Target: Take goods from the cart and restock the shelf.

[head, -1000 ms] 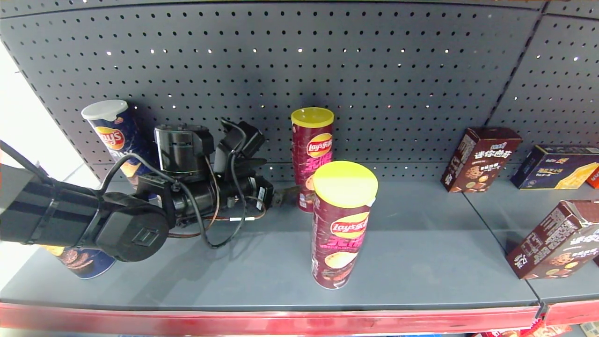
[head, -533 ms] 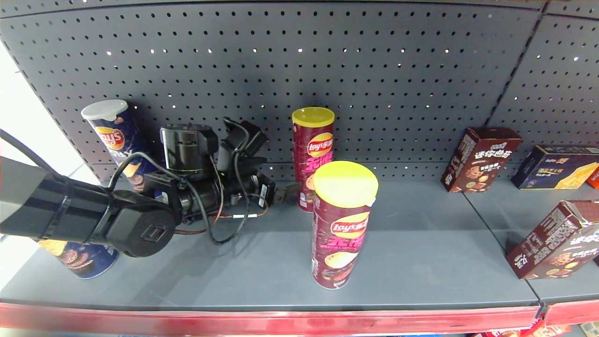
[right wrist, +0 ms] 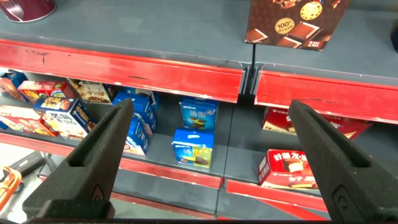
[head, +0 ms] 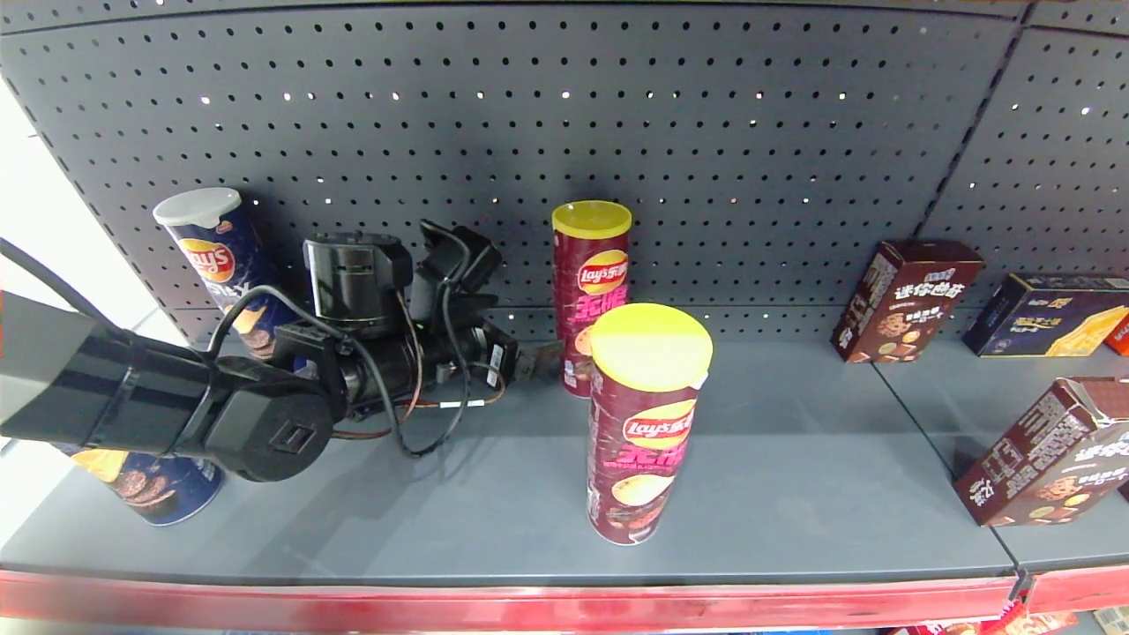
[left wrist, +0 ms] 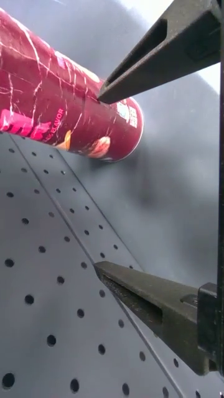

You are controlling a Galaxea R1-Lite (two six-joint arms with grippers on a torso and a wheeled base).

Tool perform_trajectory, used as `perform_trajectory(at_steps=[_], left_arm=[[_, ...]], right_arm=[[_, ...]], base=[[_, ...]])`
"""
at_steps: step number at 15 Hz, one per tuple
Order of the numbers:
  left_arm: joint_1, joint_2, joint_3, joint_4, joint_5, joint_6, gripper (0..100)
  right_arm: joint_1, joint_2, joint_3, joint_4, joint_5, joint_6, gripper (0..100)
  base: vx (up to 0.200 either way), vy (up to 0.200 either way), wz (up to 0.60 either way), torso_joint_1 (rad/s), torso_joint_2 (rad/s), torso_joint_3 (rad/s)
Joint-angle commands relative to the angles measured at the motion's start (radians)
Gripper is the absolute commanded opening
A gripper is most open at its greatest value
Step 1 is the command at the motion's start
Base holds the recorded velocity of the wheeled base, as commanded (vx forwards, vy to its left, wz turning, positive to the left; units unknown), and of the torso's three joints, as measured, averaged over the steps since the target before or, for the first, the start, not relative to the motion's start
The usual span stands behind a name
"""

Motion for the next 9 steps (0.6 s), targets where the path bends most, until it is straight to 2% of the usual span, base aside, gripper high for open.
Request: perform_trajectory(at_steps=[1, 5, 7, 9], left_arm=[[0.0, 0.013, -0.014, 0.0, 0.009, -0.001, 100], [-0.002, 0.023, -0.029, 0.0, 0.017, -0.004, 100], [0.0, 0.017, -0.006, -0.003, 0.021, -0.001, 100], [0.012, 0.006, 0.026, -0.049, 0.023, 0.0, 100]], right_arm=[[0.0, 0.002, 0.0, 0.0, 0.0, -0.001, 100], [0.0, 0.002, 0.0, 0.0, 0.0, -0.001, 100], [0.0, 0.002, 0.0, 0.0, 0.0, -0.001, 100], [0.0, 0.002, 0.0, 0.0, 0.0, -0.001, 100]], base=[[0.0, 0.0, 0.0, 0.0, 0.0, 0.0], [0.0, 0.0, 0.0, 0.0, 0.0, 0.0], [0.0, 0.0, 0.0, 0.0, 0.0, 0.0], [0.0, 0.0, 0.0, 0.0, 0.0, 0.0]])
